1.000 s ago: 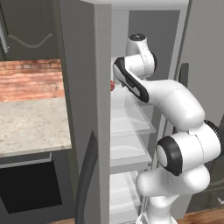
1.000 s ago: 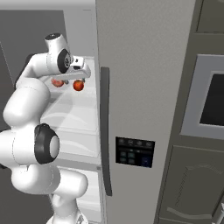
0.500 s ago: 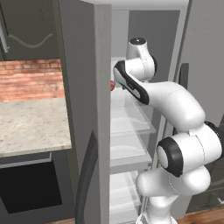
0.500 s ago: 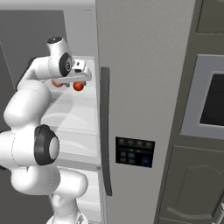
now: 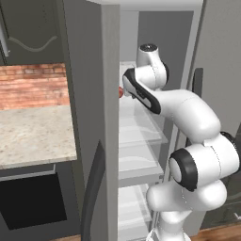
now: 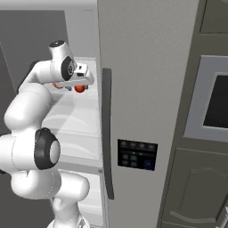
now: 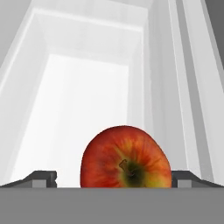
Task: Pick the peach and apple from the fridge and place them inside the tupperware on the counter.
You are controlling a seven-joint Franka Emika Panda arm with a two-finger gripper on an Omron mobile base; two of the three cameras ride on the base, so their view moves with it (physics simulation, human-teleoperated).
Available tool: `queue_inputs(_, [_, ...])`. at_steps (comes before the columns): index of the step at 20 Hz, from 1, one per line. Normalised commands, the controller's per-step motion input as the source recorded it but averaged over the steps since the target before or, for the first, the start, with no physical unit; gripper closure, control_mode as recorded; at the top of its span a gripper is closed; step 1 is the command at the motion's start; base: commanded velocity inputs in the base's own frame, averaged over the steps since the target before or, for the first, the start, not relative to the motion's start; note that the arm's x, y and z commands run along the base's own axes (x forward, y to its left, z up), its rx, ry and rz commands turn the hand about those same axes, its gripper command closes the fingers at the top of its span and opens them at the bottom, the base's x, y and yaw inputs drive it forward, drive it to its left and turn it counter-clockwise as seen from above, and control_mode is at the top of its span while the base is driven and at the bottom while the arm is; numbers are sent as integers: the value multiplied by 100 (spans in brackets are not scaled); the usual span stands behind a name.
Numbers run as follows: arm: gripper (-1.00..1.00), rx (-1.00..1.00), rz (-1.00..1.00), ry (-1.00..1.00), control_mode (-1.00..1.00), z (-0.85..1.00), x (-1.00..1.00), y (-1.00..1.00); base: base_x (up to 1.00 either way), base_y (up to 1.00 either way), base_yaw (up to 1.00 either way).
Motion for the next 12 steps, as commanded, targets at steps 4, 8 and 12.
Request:
queue_inputs(4, [100,0,0,0,-100,-22,-1,0,0,0,0])
queue_inputs(8, [100,0,0,0,-100,-20,-1,0,0,0,0])
queue_inputs(12, [100,0,0,1,-100,-13,-2,2,0,0,0])
